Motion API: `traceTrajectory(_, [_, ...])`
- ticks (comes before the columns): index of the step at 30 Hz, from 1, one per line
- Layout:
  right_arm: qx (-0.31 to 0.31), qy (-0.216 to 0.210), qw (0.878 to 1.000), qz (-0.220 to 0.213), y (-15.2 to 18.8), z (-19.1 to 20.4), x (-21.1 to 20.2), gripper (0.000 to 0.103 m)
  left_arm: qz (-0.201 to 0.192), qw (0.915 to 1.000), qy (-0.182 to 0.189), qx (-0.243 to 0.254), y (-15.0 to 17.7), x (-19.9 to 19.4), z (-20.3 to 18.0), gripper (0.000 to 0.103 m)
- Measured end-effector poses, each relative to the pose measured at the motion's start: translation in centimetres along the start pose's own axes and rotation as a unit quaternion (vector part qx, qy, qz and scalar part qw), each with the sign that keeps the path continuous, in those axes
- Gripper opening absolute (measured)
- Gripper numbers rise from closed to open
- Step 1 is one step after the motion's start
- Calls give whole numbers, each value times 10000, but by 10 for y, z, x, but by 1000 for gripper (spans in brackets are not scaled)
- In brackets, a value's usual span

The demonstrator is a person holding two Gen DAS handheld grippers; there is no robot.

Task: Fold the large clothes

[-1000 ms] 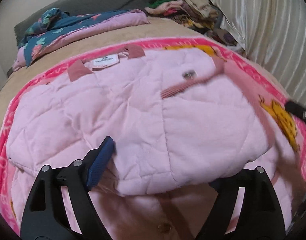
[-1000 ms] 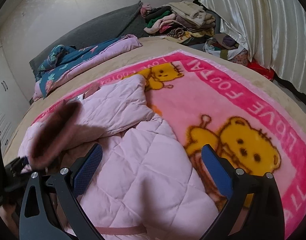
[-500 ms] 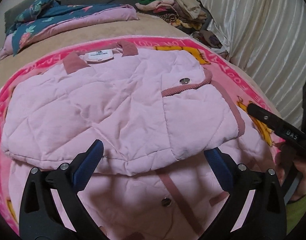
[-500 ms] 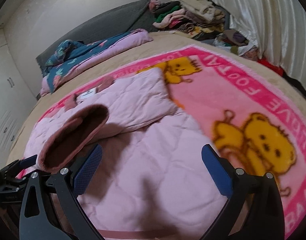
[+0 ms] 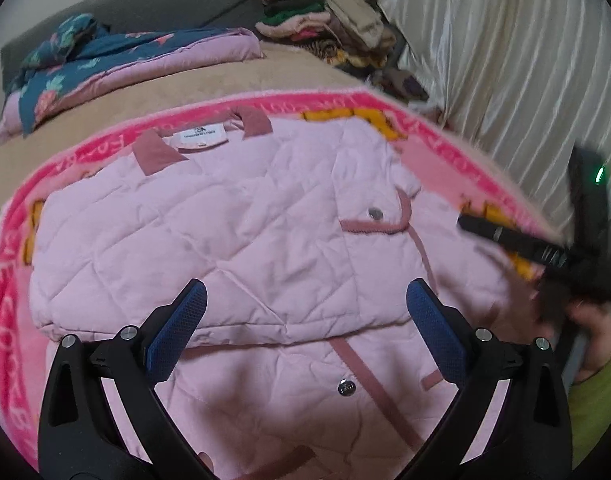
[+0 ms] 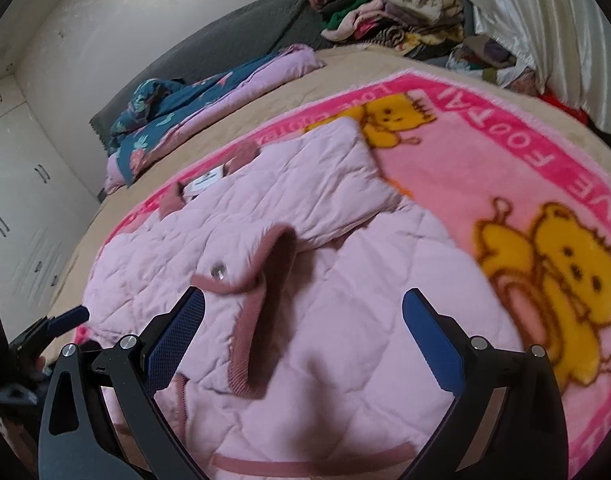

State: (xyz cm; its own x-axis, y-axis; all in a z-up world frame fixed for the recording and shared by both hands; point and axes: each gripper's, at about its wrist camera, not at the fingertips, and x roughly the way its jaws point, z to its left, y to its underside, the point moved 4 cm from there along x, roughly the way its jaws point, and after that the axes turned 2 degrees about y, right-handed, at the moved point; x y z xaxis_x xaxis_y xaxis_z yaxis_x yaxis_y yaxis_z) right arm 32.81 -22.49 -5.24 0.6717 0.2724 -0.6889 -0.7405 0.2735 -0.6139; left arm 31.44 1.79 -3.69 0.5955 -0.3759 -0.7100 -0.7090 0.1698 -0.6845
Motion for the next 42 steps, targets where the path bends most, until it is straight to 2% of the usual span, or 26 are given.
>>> traceTrajectory(6, [-46, -420, 9979, 494, 13, 23, 25, 99, -159, 9955, -289, -884, -2, -1, 55, 94])
traceTrajectory(8, [-24, -480, 9963, 712, 18, 31, 39, 99, -186, 9932, -497, -1040, -1, 0, 70, 94])
traceTrajectory(9, [-19, -525, 9957, 768, 19, 34, 44, 99, -178, 9917, -620, -1110, 0, 0, 78, 94])
traceTrajectory(14, [104, -452, 9957, 797, 19, 38, 67, 95, -198, 9847, -722, -1572, 3, 3, 114, 94])
traceTrajectory(15, [108, -472, 9956, 797, 18, 39, 69, 86, -207, 9829, -761, -1661, 3, 4, 121, 94])
traceTrajectory(19, [-96, -670, 9956, 654, 15, 52, 72, 32, -246, 9789, -887, -1825, 3, 5, 139, 94])
traceTrajectory(22, [-367, -607, 9969, 340, 2, 61, 63, 19, -321, 9760, -905, -1954, 2, 3, 149, 93])
traceTrajectory(26, [-937, -259, 9951, -168, -24, 75, 48, 16, -375, 9736, -968, -2033, -1, 8, 158, 93])
traceTrajectory(32, [-1807, 350, 9797, -795, -69, 94, 44, 14, -357, 9745, -1153, -1893, -8, 22, 163, 93])
traceTrajectory(36, [-1898, 546, 9772, -783, -86, 87, 63, 14, -384, 9770, -1195, -1726, -10, 28, 159, 94])
traceTrajectory(42, [-1872, 876, 9772, -484, -83, 75, 107, 15, -313, 9790, -1359, -1486, -8, 36, 153, 94])
